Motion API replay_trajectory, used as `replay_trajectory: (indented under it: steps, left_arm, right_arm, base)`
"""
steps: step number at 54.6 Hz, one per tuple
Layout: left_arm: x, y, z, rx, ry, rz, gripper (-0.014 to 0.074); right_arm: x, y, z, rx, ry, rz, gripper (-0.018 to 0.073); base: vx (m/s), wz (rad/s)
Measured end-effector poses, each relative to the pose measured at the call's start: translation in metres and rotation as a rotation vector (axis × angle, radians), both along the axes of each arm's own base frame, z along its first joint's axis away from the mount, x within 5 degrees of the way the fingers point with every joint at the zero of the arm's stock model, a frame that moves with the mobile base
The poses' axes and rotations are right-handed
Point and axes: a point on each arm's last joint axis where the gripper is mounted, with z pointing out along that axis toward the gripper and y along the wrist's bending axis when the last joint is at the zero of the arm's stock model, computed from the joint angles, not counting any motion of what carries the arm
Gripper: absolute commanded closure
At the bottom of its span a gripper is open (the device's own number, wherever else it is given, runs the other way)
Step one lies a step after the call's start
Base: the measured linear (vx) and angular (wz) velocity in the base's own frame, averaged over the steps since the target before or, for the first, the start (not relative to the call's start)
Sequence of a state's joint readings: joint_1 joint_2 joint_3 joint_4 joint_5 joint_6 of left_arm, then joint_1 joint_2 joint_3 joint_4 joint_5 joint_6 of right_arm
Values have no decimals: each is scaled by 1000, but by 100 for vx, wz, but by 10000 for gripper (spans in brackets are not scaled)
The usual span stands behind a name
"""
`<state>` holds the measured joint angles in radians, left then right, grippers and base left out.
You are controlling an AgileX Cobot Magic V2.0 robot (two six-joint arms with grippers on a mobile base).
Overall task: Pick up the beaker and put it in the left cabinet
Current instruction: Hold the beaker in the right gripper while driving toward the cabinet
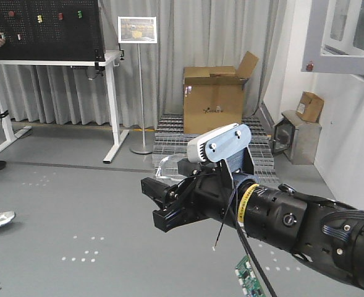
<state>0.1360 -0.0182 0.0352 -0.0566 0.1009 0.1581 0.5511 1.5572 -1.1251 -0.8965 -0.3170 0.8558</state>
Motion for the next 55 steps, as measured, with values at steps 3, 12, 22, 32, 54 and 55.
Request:
replay_trajectory:
  steps: [3, 12, 22, 32, 54, 55]
  left_arm:
    - [0, 0, 0, 0, 0, 0, 603]
    - [0, 0, 0, 0, 0, 0, 603]
    - [0, 0, 0, 0, 0, 0, 603]
    - [0, 0, 0, 0, 0, 0, 603]
    - [0, 0, 0, 0, 0, 0, 603]
    - [0, 0, 0, 0, 0, 0, 603]
  right_arm:
    - [0, 0, 0, 0, 0, 0, 358]
    - [0, 0, 0, 0, 0, 0, 358]
    - [0, 0, 0, 0, 0, 0, 358]
    - [0, 0, 0, 0, 0, 0, 358]
    - [0, 0, 0, 0, 0, 0, 358]
    - [0, 0, 0, 0, 0, 0, 358]
  base:
    - [50, 7]
    - [50, 11]
    - [50, 16]
    - [51, 11]
    - [50, -2]
    - [50, -9]
